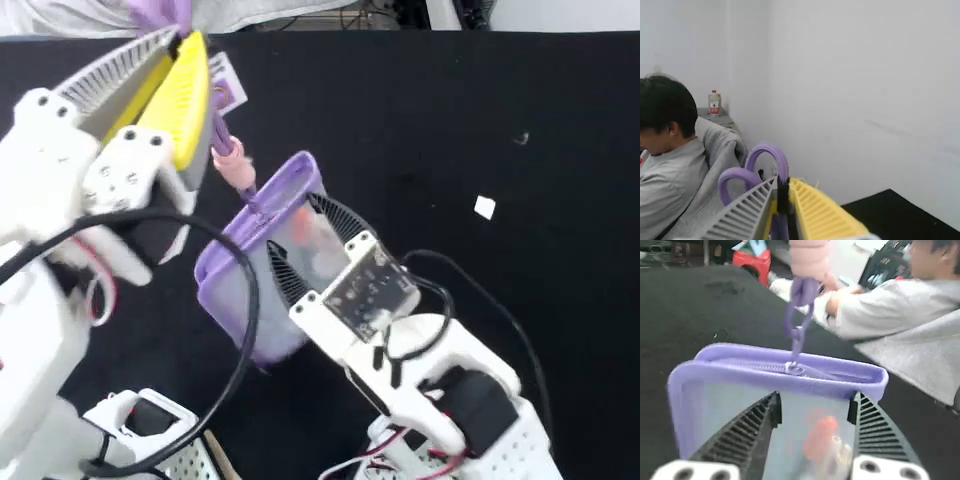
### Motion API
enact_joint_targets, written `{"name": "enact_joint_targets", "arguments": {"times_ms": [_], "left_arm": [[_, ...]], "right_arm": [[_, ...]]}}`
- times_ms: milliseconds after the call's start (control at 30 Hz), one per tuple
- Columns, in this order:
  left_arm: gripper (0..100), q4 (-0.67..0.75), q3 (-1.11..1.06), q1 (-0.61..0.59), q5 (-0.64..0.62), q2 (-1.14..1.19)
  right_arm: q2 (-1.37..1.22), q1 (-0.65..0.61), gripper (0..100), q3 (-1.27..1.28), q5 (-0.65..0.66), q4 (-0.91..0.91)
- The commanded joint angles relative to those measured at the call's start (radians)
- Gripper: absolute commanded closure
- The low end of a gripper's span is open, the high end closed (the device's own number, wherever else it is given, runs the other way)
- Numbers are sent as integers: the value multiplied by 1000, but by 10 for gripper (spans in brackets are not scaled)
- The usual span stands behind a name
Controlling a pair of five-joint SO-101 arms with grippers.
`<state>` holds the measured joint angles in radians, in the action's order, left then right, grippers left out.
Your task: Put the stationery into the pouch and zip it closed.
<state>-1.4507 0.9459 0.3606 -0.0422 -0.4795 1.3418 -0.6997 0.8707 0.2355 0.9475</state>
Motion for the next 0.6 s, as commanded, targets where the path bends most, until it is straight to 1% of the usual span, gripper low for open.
{"name": "enact_joint_targets", "arguments": {"times_ms": [0,100,133,200,267,333,367,433,567], "left_arm": [[971,-66,5,7,5,-17],[972,-121,15,-4,5,-20],[972,-138,33,-24,5,-31],[972,-160,53,-113,-21,-54],[972,-163,53,-217,-91,-75],[972,-163,62,-289,-138,-95],[972,-161,64,-314,-143,-106],[972,-164,56,-341,-141,-120],[972,-190,54,-354,-149,-114]], "right_arm": [[-1,8,776,41,9,-66],[-1,8,776,74,9,-100],[-1,6,776,77,8,-101],[-1,-18,776,79,8,-100],[-1,-38,776,84,8,-98],[-1,-68,776,90,8,-98],[-1,-84,776,93,8,-98],[-1,-115,776,93,8,-97],[1,-201,776,84,8,-55]]}}
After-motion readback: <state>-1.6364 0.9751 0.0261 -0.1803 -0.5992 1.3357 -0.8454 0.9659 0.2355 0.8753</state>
